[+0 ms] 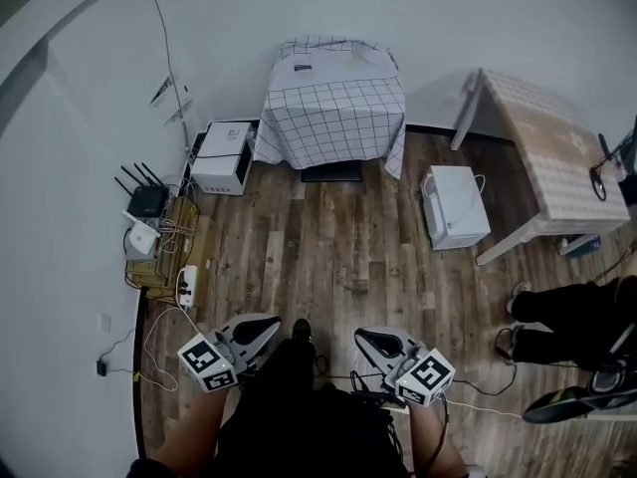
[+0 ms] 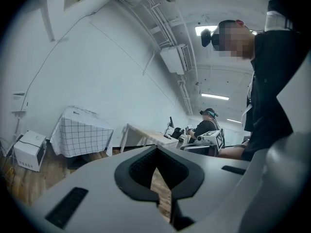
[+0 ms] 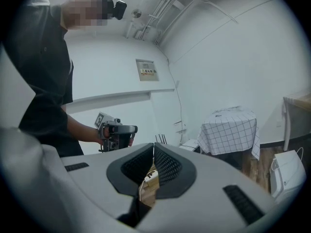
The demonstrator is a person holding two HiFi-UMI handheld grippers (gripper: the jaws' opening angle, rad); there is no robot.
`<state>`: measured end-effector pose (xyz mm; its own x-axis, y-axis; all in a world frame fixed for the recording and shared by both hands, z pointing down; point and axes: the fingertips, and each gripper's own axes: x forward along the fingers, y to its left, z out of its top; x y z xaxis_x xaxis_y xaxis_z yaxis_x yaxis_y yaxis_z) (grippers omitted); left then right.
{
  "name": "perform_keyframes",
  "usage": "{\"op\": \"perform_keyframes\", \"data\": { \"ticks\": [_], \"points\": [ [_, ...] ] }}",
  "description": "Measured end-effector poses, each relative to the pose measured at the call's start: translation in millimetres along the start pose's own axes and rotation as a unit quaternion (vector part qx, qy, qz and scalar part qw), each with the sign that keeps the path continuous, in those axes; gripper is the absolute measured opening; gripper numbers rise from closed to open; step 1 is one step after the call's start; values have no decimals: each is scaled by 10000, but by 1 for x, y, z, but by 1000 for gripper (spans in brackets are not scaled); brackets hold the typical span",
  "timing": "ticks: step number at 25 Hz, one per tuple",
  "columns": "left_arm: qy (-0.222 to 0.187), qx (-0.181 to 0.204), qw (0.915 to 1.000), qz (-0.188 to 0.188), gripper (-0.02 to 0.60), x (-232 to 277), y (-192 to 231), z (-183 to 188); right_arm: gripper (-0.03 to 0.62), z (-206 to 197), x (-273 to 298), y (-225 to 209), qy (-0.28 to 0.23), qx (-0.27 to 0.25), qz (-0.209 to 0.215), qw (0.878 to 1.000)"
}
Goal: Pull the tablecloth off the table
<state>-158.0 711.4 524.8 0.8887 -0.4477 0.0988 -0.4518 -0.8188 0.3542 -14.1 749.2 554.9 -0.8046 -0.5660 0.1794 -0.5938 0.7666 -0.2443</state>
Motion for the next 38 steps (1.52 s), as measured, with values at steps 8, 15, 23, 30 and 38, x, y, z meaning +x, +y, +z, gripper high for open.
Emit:
{"op": "perform_keyframes", "data": {
  "ticks": [8,15,23,30,38],
  "points": [
    [-194,-237,9994,-164,10,46,119,46,20,55,85,-76,230,55,-45,9997],
    [-135,-78,9994,-297,11,70,217,91,21,108,159,-146,61,252,-119,9996],
    [-106,-77,9992,-370,10,96,273,102,21,139,196,-190,130,-77,-225,9996],
    [10,-140,9993,-355,11,140,296,115,21,140,211,-248,176,-12,-164,9997],
    [276,41,9996,-101,10,222,337,149,21,165,230,-352,-133,-5,149,9998]
  ]
}}
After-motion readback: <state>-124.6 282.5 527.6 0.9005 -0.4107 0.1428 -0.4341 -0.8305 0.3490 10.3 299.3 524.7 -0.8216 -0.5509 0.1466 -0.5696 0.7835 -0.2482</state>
